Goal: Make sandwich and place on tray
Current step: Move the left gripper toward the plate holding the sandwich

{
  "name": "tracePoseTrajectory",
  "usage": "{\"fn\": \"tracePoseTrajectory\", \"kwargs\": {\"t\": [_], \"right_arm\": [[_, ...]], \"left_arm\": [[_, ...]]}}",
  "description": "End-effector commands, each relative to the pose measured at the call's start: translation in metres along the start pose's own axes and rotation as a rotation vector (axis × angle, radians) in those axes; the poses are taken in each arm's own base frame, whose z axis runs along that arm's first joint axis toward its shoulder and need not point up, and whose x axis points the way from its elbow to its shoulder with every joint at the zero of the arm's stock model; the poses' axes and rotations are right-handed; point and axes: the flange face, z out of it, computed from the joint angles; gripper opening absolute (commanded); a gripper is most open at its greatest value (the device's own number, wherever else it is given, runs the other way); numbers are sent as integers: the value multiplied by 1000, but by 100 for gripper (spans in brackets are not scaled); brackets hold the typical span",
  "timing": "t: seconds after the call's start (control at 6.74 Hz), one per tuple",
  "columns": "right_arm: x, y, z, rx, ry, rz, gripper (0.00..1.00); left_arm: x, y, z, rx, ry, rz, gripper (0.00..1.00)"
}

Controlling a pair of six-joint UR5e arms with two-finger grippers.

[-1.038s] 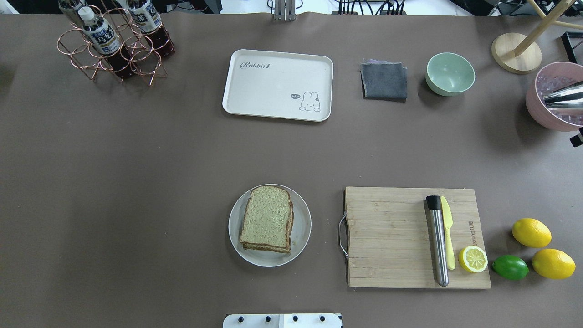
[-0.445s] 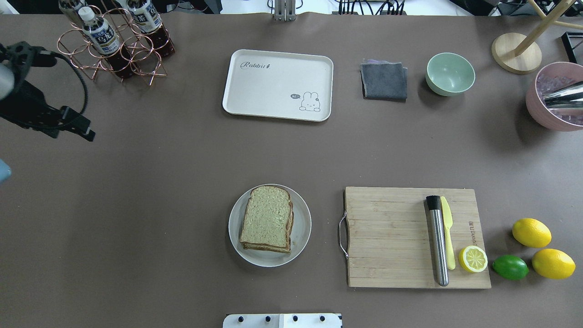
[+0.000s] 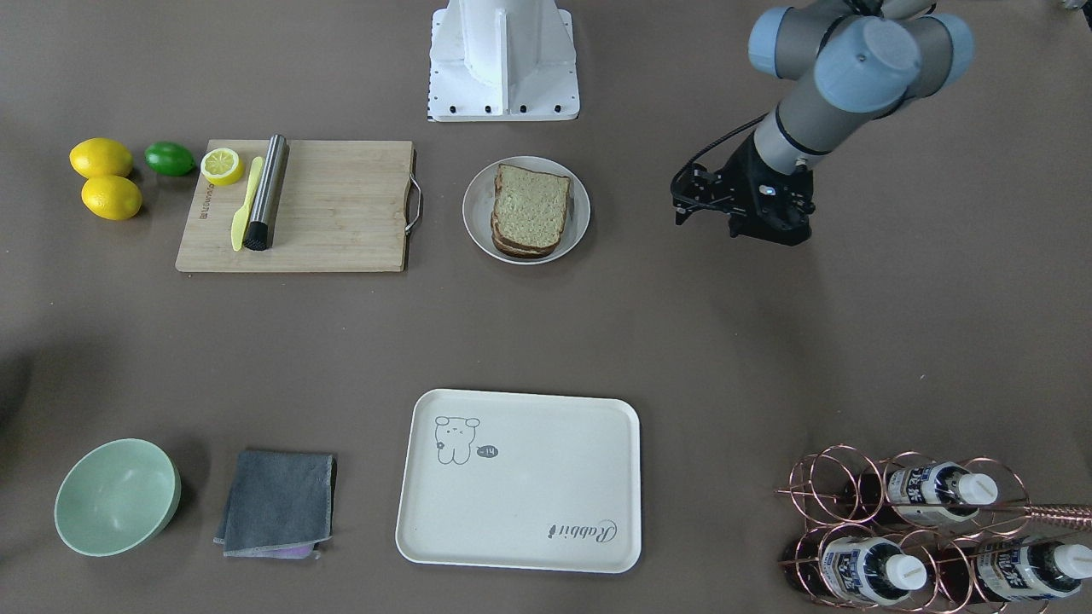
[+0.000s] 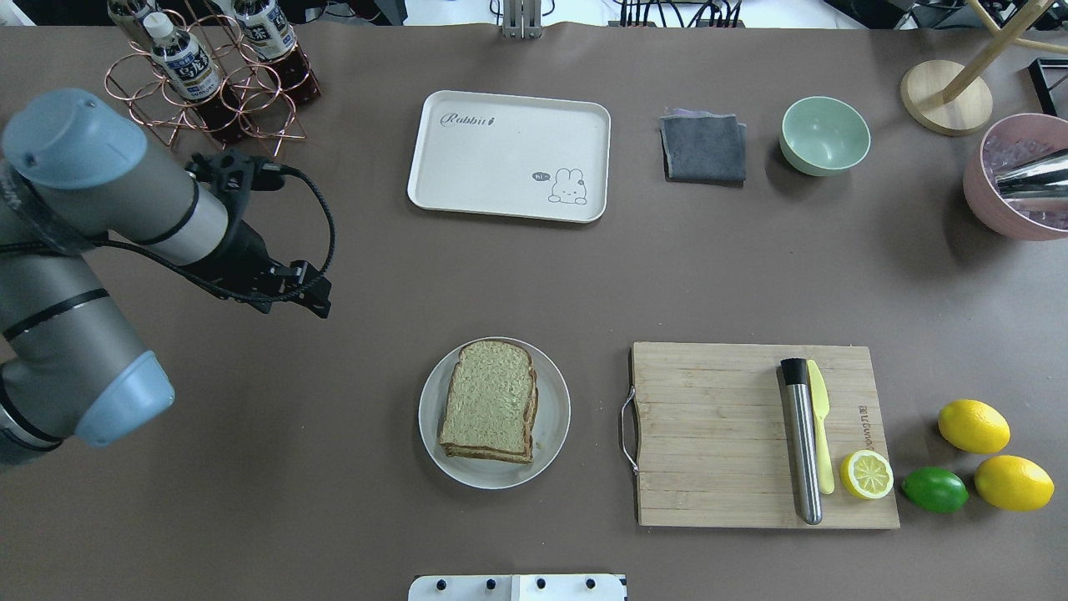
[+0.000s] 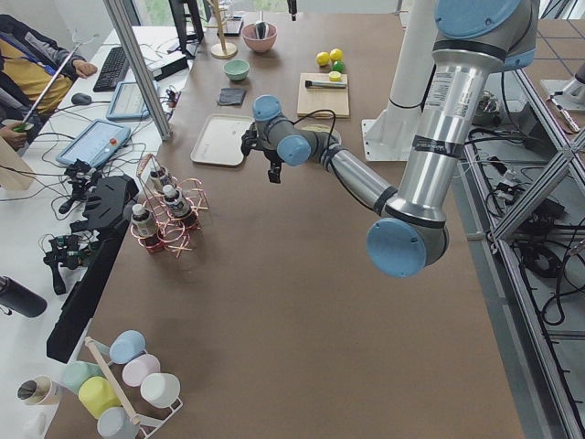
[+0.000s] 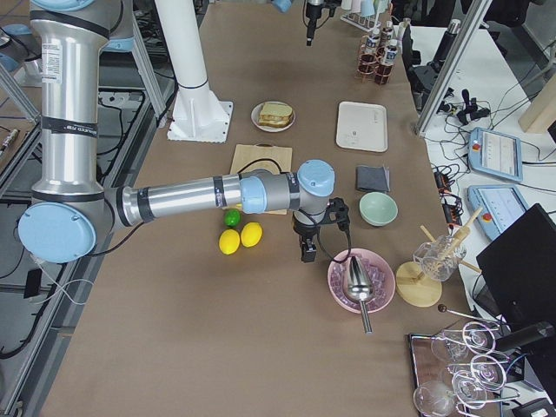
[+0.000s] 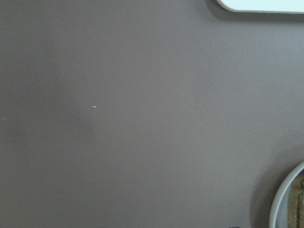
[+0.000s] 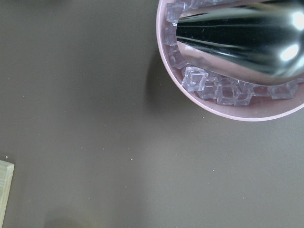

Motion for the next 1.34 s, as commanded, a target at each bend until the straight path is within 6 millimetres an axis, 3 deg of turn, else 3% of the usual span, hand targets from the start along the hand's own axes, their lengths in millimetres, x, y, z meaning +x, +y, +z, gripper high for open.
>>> {"fn": "tracePoseTrajectory", "kwargs": {"t": [0.0,0.45,1.19], "right_arm": [[1,0,-1,2,0,1,100],[-1,-1,-3,8,0,-2,100],[2,1,-5,11,1,4,100]], "left_arm": [[51,35,47,-18,-14,57,70],[65,39,97,-17,42,90,60],[97,55,111,-40,90,78,49]]}}
